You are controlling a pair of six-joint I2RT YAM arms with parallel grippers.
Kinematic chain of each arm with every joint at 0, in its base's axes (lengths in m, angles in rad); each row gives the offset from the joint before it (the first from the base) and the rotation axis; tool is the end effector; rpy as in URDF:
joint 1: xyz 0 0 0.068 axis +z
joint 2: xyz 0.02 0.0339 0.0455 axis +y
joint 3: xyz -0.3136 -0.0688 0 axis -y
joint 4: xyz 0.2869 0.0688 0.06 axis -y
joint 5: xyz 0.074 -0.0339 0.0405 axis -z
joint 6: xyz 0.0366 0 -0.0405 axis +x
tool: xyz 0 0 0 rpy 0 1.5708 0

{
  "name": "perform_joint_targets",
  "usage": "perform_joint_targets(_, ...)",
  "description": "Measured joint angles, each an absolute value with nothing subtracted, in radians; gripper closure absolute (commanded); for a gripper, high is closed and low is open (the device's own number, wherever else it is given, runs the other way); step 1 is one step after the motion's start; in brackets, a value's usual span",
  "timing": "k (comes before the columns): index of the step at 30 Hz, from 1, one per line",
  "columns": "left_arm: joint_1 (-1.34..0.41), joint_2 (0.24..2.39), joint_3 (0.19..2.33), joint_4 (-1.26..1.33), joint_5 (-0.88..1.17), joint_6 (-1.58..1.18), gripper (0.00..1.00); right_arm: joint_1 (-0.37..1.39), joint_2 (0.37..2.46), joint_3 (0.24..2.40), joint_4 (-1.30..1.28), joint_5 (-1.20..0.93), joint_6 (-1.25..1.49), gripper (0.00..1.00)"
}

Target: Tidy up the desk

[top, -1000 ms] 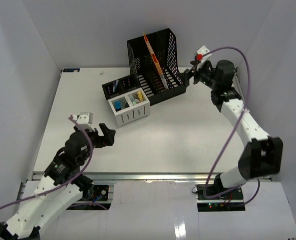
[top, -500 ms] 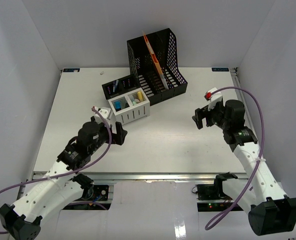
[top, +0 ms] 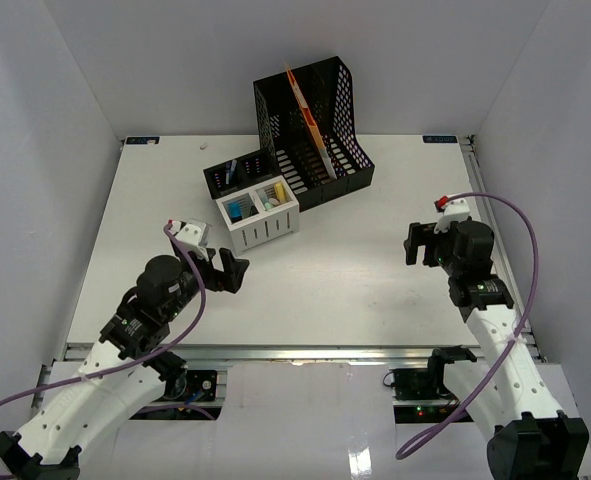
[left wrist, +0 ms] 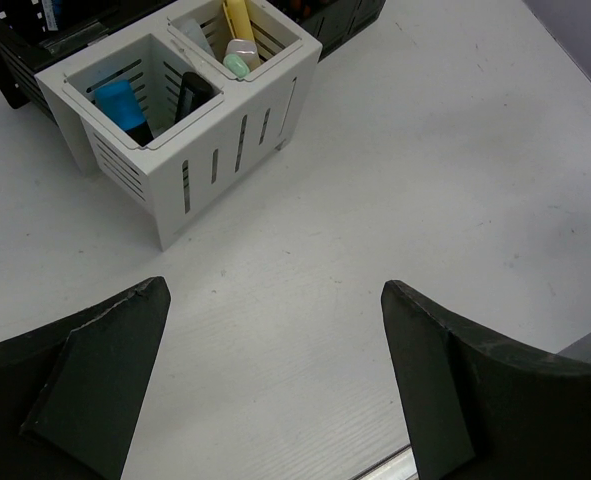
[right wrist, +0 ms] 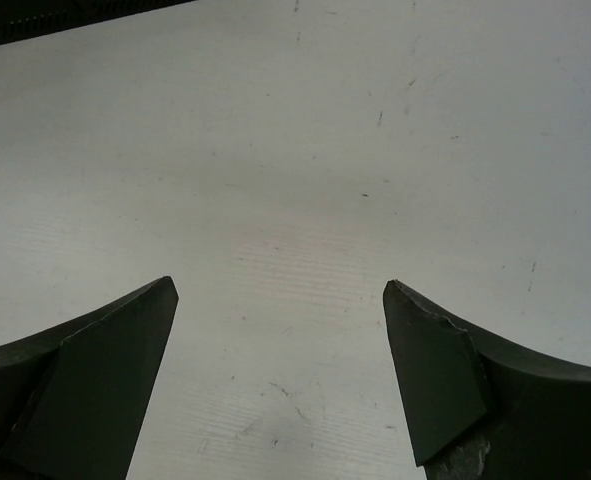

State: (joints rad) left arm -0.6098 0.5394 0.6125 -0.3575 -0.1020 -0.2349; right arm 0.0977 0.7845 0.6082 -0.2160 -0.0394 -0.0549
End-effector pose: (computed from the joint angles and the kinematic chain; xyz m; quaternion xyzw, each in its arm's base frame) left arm 0.1158 -0.0764 0.3244 0.1189 0.7908 -0.2083 0.5631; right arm 0.1921 0.0203 0.3015 -0.0743 0.8279 0.0283 0.5551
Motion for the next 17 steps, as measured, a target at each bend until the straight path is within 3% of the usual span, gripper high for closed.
perform_joint_targets(17,-0.61,0.572,0.612,-0.359,-0.147,-0.233,0.02,0.034,0.684,0.553,-0.207,-0.046,0.024,0.1)
